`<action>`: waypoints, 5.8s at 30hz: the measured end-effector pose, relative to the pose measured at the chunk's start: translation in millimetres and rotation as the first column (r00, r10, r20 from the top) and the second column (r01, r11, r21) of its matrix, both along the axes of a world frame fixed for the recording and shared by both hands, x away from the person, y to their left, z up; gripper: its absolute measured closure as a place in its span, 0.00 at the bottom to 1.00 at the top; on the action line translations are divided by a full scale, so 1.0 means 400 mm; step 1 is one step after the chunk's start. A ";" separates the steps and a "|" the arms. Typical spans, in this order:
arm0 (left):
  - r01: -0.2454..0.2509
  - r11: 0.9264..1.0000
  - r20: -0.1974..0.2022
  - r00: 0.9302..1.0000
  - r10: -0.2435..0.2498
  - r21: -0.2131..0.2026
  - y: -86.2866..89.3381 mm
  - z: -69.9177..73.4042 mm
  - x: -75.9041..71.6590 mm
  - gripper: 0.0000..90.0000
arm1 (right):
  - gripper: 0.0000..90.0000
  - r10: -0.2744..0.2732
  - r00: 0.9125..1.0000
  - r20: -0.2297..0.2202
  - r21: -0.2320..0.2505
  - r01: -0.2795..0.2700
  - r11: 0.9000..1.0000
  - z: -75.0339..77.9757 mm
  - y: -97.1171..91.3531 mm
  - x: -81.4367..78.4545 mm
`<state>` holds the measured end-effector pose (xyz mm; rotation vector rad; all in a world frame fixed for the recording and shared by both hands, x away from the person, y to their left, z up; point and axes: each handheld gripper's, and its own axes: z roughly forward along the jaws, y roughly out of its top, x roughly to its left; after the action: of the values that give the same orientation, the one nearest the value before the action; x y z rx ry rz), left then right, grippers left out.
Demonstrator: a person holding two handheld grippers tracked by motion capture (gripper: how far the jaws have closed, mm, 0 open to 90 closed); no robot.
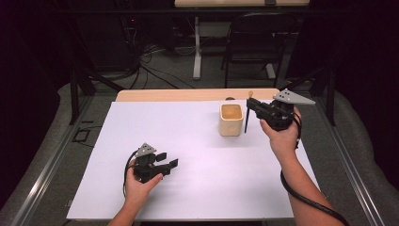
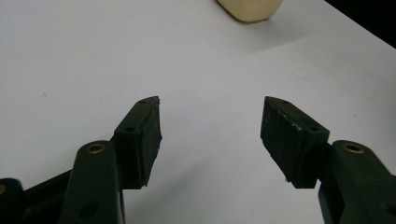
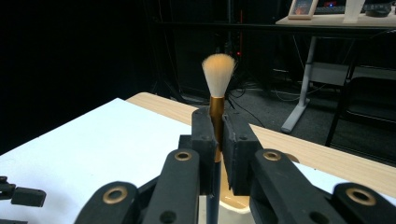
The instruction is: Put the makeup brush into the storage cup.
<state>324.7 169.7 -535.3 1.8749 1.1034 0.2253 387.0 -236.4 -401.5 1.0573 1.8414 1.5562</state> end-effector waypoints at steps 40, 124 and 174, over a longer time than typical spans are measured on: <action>0.000 1.000 0.008 1.000 0.000 -0.008 0.004 0.004 0.002 0.42 | 0.93 -0.018 1.000 0.015 -0.027 0.018 0.999 0.102 0.058 0.122; -0.104 0.994 0.007 0.995 0.104 -0.022 0.074 0.009 -0.023 0.42 | 0.93 -0.033 0.997 -0.064 -0.109 0.026 0.994 -0.087 0.131 0.240; -0.120 0.993 0.014 0.993 0.120 -0.021 0.089 0.010 -0.033 0.42 | 0.93 -0.046 0.994 -0.104 -0.181 0.027 0.983 -0.172 0.111 0.220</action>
<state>311.5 205.2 -531.3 1.7885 1.2051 0.2957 474.8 -192.0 -470.4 1.1031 1.9802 1.3072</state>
